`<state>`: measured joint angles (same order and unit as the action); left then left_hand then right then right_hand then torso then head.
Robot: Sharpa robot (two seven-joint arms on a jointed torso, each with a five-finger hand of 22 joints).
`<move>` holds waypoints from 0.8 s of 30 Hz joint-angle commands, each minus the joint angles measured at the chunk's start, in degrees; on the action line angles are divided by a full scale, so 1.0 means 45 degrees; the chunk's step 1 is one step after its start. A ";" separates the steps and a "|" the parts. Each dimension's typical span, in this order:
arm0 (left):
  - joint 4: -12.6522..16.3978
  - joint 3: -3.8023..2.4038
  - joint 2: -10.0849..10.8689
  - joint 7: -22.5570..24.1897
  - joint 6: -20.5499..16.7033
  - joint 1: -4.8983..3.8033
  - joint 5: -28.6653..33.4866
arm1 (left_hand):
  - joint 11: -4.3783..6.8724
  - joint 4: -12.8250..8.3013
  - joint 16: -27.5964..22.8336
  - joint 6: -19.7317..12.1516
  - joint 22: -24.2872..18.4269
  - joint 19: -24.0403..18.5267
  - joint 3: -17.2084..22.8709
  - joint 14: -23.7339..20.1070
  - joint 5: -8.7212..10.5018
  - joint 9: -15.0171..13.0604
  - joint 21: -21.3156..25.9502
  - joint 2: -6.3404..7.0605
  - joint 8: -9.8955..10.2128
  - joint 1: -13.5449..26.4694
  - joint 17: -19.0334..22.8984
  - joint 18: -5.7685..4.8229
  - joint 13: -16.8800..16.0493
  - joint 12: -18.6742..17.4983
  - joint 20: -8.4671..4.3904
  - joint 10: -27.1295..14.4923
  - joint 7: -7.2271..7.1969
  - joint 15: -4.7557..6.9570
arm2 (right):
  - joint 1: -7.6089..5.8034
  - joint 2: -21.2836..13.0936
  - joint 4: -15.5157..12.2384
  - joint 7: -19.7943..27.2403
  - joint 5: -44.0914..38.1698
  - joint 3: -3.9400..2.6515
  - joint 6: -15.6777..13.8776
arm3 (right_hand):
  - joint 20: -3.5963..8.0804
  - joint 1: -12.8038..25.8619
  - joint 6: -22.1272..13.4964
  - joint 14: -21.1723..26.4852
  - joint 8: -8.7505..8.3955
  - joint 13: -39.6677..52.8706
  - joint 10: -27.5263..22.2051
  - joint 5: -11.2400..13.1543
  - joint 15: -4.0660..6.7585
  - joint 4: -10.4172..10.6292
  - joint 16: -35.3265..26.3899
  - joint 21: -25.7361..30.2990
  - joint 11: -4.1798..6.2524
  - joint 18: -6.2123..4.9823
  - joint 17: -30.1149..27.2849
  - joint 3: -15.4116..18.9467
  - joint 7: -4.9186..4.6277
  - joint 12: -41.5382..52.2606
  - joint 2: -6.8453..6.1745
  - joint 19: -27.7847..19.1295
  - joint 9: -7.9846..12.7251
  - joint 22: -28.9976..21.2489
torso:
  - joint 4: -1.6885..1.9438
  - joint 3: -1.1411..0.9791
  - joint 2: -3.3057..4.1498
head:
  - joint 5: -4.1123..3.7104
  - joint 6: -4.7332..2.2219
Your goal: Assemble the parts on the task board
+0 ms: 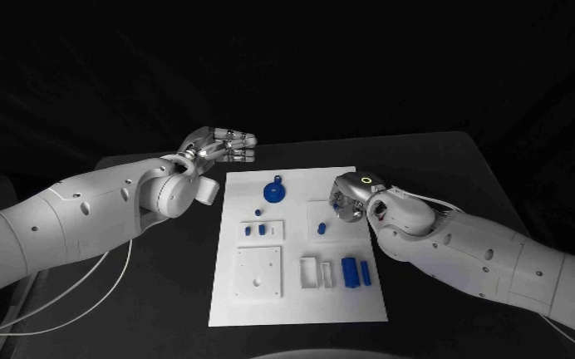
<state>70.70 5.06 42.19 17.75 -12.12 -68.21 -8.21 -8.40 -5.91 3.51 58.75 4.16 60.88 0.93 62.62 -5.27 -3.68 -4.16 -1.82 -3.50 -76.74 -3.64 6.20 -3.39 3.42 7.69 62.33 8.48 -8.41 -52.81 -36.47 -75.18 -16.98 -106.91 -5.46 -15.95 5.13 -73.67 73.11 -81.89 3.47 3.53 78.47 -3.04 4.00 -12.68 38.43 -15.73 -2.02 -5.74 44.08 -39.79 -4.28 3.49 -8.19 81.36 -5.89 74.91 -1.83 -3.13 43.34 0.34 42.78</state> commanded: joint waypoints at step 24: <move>-0.0084 -0.0008 0.0096 0.0086 0.0201 -0.0016 -0.0206 | -0.0060 0.0293 -0.0001 -0.0435 -0.0025 -0.0171 -0.0052 -0.0218 -0.0035 -0.0019 0.0037 -0.0094 -0.0049 0.0098 -0.0001 -0.0146 0.0001 0.0009 0.0072 -0.0272 0.0104 -0.0041 | 0.0072 -0.0879 -0.1586 0.0131 0.0696 -0.0906 -0.0757 | 0.0067 0.0128 0.0141 -0.0146 0.0050 0.0112 0.0374 0.0031 0.0026 -0.0010 -0.0110 -0.0314 0.0263 -0.0282 0.0065 -0.0159 0.0023 0.0032 -0.0023 0.0043 -0.0087 0.0296 | -0.0021 0.0004 -0.0011 | 0.0255 -0.0122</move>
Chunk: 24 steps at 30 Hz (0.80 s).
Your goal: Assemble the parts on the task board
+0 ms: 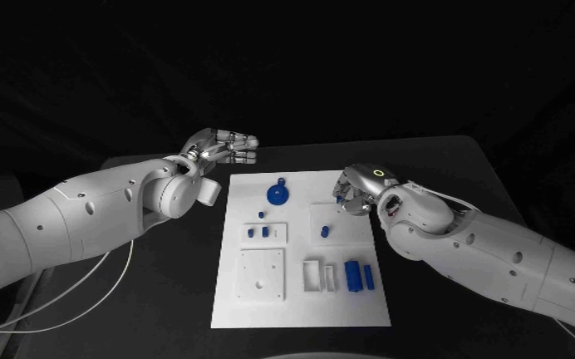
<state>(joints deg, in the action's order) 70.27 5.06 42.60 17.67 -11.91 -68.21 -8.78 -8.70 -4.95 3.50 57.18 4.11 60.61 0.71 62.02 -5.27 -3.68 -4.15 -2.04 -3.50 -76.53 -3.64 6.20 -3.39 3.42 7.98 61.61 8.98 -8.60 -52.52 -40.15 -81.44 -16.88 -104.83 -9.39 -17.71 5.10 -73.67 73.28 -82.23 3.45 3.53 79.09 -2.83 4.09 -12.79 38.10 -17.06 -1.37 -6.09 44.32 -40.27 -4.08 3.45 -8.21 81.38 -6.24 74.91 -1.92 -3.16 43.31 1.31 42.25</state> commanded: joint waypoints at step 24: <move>-0.0591 -0.0003 -0.0238 0.0167 0.0045 -0.0014 -0.0005 | 0.0013 0.0121 0.0002 -0.0057 -0.0013 -0.0117 0.0009 -0.0083 -0.0049 -0.0021 0.0033 -0.0047 -0.0053 0.0049 -0.0003 -0.0140 0.0001 0.0009 0.0012 -0.0104 -0.0020 0.0001 | 0.1618 0.0482 -0.2247 0.0701 -0.0173 -0.0137 -0.1836 | 0.0074 0.0075 0.0189 -0.0194 0.0053 0.0106 0.0309 -0.0018 0.0026 0.0027 -0.0138 -0.0372 0.0140 -0.0219 0.0042 -0.0102 0.0009 0.0039 -0.0106 0.0092 -0.0058 0.0347 | 0.0025 0.0108 -0.0193 | 0.1807 0.0556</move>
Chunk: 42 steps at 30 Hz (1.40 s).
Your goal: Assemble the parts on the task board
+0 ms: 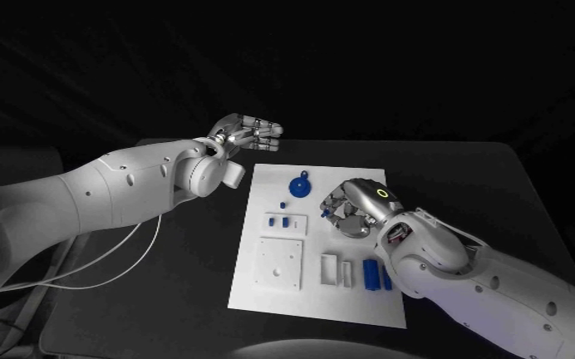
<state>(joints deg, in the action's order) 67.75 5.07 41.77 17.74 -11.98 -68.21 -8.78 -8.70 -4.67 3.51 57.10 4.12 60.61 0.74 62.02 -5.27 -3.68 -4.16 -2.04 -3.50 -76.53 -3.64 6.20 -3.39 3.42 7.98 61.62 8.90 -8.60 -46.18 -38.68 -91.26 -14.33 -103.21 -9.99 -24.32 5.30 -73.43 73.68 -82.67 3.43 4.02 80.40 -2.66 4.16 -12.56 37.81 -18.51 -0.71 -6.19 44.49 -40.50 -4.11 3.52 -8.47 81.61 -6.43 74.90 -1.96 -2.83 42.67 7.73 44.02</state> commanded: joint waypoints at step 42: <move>0.0202 0.0003 -0.0341 0.0051 0.0170 -0.0011 -0.0032 | 0.0009 0.0173 0.0000 -0.0031 -0.0015 -0.0115 -0.0028 -0.0088 -0.0014 -0.0018 0.0035 -0.0052 -0.0044 0.0106 -0.0002 -0.0148 0.0002 0.0006 0.0010 -0.0105 -0.0001 -0.0001 | 0.1854 0.2339 0.1515 -0.0804 -0.2201 0.0651 0.0197 | 0.0059 0.0046 0.0199 -0.0181 0.0053 -0.0008 0.0097 -0.0072 0.0033 0.0124 -0.0104 -0.0364 0.0018 -0.0153 0.0101 -0.0289 0.0043 0.0019 -0.0230 0.0070 0.0036 0.0364 | 0.0003 0.0116 -0.0095 | 0.1536 0.0779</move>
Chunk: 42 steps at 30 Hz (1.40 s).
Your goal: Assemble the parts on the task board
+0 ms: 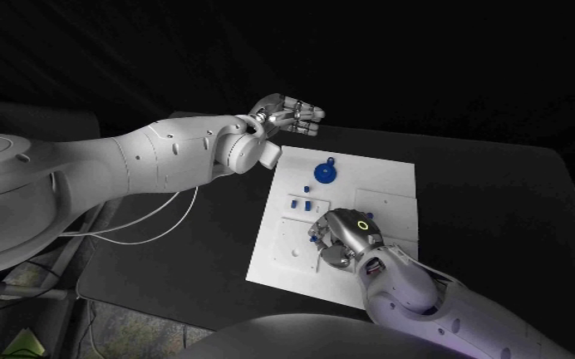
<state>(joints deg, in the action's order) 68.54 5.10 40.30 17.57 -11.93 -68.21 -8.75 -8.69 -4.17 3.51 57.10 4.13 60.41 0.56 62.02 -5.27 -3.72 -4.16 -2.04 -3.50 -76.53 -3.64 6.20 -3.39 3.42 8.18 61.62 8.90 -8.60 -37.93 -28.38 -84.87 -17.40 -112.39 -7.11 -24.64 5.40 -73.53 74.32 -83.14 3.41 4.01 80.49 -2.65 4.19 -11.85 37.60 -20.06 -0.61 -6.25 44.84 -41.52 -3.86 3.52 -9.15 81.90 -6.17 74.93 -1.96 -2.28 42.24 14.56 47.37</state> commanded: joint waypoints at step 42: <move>0.0027 -0.0006 0.0095 -0.0006 0.0304 -0.0010 -0.0059 | 0.0004 0.0094 0.0002 -0.0054 -0.0017 -0.0090 -0.0007 -0.0113 -0.0004 -0.0012 0.0034 -0.0059 -0.0051 0.0078 -0.0003 -0.0142 0.0001 0.0010 -0.0025 -0.0131 0.0002 -0.0008 | 0.0146 0.0336 0.0505 -0.0412 -0.0096 0.0023 -0.0402 | 0.0038 0.0112 0.0085 -0.0100 0.0059 -0.0005 0.0101 -0.0068 0.0033 -0.0116 -0.0055 -0.0085 0.0001 -0.0170 0.0041 -0.0093 -0.0003 0.0019 -0.0057 0.0033 -0.0024 0.0365 | -0.0006 -0.0002 -0.0003 | 0.0093 0.0100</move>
<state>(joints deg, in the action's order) 68.60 5.10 40.74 17.27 -11.60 -68.21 -8.77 -8.49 -4.13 3.51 57.10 4.13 60.41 0.53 62.03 -5.27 -3.71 -4.16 -2.04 -3.50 -76.53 -3.64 6.20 -3.39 3.42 8.18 61.42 8.90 -8.60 -37.33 -26.96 -82.65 -18.92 -112.49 -7.00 -25.80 5.30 -73.53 74.27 -83.34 3.28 4.00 80.48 -2.65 4.39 -12.26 37.60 -20.06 -0.61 -6.57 44.94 -41.91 -4.02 3.50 -9.15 81.81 -6.18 74.92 -2.01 -2.28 42.20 14.91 47.75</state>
